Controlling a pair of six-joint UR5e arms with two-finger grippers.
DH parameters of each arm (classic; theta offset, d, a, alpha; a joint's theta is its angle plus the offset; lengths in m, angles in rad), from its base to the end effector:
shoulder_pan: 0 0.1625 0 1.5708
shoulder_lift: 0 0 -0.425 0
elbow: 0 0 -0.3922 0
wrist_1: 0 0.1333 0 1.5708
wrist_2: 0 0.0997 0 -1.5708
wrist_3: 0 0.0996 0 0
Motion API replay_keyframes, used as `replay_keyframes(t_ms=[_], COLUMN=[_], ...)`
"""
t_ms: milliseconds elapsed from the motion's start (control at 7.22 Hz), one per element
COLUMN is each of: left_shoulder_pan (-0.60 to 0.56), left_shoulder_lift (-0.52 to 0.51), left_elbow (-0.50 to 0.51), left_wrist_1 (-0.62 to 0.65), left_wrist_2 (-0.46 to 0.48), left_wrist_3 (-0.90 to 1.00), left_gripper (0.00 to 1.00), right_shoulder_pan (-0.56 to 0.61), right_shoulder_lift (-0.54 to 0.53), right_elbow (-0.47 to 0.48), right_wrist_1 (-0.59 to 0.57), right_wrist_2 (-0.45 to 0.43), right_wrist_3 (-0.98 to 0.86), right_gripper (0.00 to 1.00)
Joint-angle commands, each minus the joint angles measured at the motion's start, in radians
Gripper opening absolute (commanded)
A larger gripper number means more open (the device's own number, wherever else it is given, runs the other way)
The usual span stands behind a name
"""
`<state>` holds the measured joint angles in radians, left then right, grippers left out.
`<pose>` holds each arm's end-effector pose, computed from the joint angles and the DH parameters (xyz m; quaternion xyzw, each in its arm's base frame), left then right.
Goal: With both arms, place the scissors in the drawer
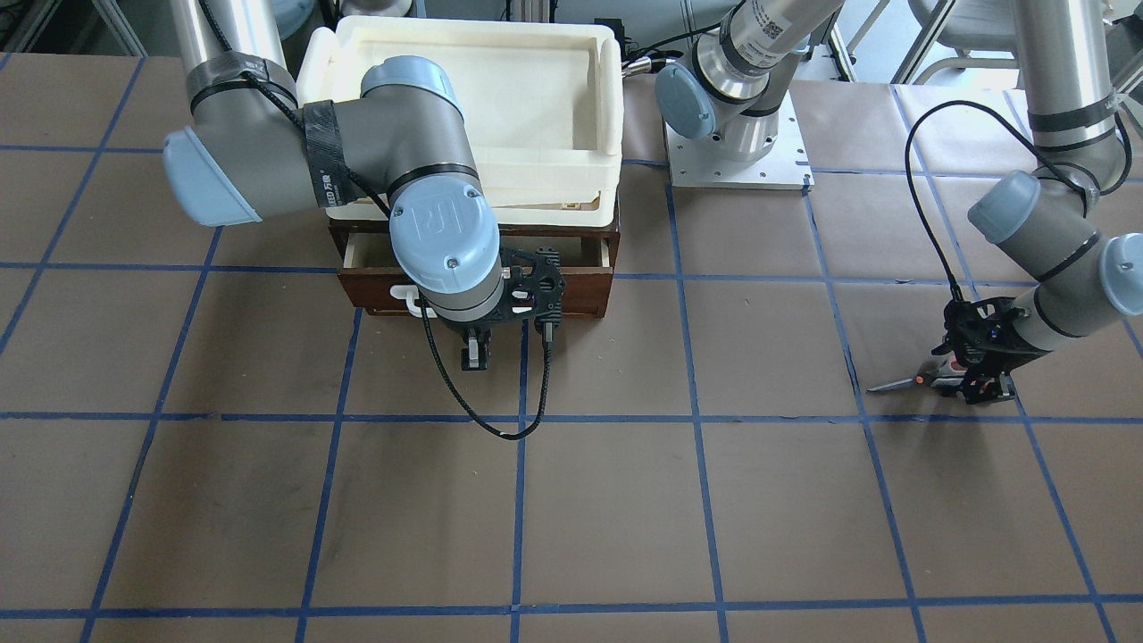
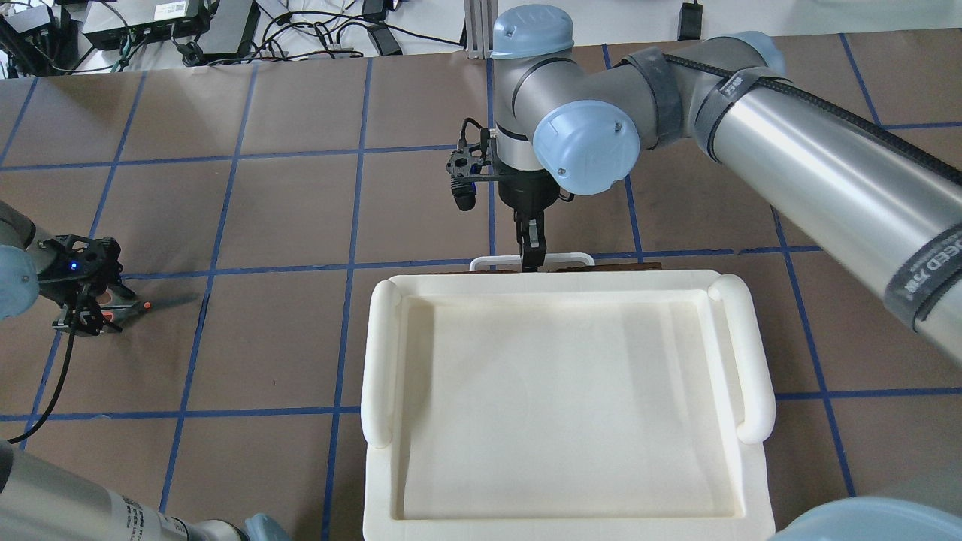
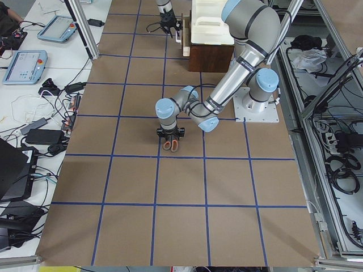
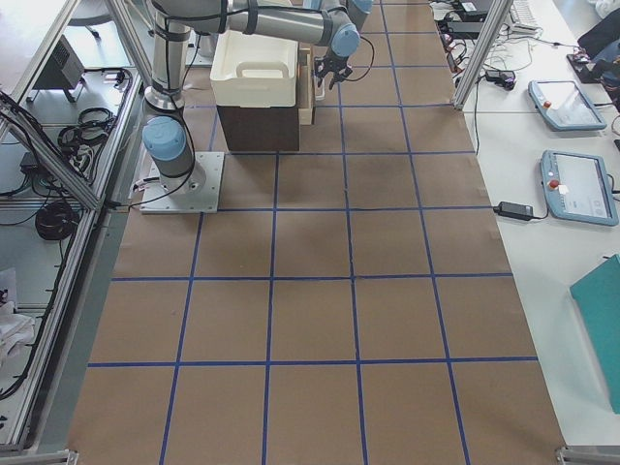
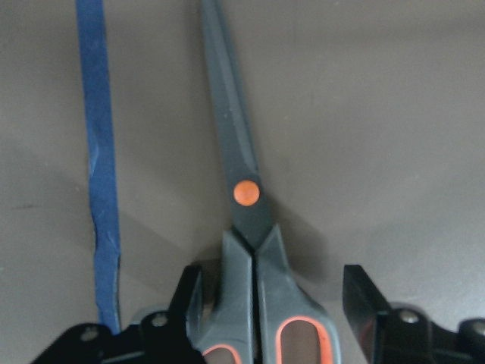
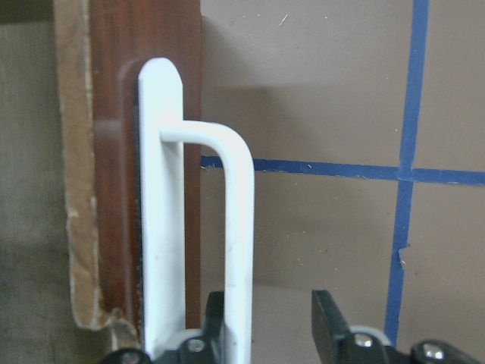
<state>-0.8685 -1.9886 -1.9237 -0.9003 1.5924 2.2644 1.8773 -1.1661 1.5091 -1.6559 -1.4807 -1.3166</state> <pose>0.2507 -0.4993 0.1687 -0.7035 -0.7089 -0.0151 0.0489 0.3190 -0.5365 0.2999 -0.7146 0.6862 0.0908 0.1012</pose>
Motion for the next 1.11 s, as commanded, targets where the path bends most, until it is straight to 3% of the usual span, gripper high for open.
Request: replay_keyframes(t_ms=[0,415,554,969], left_shoulder_pan=[0.0,-0.001,0.0,-0.001], left_shoulder_lift=[-0.001,0.002,0.002,0.008], left_elbow=[0.0,0.005,0.006,0.008], left_wrist_1=[0.0,-0.003,-0.003,-0.005], left_wrist_2=[0.0,-0.05,-0.054,-0.077], left_wrist_3=[0.001,0.009,0.014,0.015], left_gripper=[0.49,0.35,0.21,0.15], right_shoulder_pan=[-0.004,-0.007,-0.009,-0.017], right_shoulder_lift=[0.02,0.069,0.078,0.092], right_elbow=[-0.01,-0.084,-0.099,-0.121], right_wrist_1=[-0.047,-0.048,-0.048,-0.079], right_wrist_2=[-0.003,0.0,0.0,0.002], right_wrist_3=[0.0,0.0,-0.001,-0.004], right_gripper=[0.48,0.49,0.49,0.49])
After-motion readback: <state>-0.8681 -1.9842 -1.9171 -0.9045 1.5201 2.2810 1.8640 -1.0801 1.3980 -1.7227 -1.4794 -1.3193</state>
